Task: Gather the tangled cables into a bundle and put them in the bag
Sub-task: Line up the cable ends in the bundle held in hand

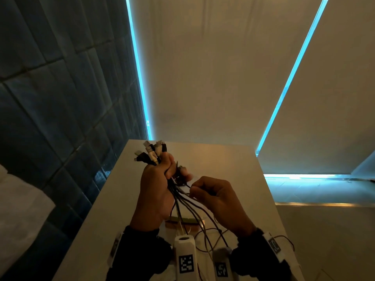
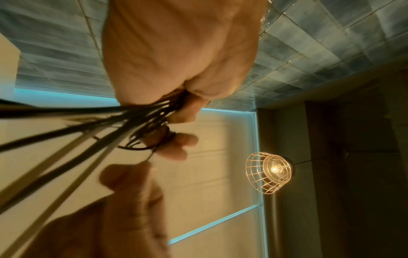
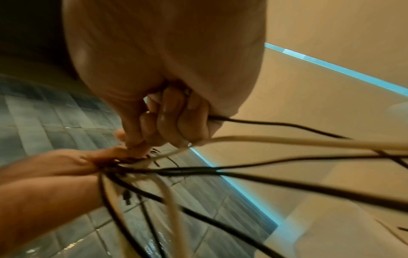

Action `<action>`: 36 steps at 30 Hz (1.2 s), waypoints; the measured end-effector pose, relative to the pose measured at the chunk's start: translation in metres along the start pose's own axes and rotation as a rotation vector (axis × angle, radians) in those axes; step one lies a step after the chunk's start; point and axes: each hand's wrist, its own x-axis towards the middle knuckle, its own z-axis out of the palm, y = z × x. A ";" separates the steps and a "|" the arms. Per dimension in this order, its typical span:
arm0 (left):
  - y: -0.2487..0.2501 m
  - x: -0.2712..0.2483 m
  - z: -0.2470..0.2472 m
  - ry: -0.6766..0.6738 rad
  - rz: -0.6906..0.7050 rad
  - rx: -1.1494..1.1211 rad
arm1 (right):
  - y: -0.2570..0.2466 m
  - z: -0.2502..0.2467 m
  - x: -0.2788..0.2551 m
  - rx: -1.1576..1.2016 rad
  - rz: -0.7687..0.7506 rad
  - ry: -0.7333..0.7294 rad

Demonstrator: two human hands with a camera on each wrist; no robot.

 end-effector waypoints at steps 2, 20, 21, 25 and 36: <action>0.003 0.000 0.001 -0.033 0.024 -0.064 | 0.017 -0.005 0.000 -0.055 0.020 0.053; 0.013 -0.001 0.001 -0.095 0.077 -0.015 | 0.104 -0.027 -0.010 -0.266 0.195 0.160; 0.013 -0.002 0.001 -0.101 0.075 -0.019 | 0.106 -0.026 -0.010 -0.274 0.204 0.153; 0.013 -0.001 0.000 -0.108 0.074 -0.013 | 0.123 -0.021 -0.014 -0.294 0.238 0.128; 0.011 0.004 -0.002 -0.074 0.013 0.049 | 0.115 -0.024 0.001 -0.417 0.373 0.263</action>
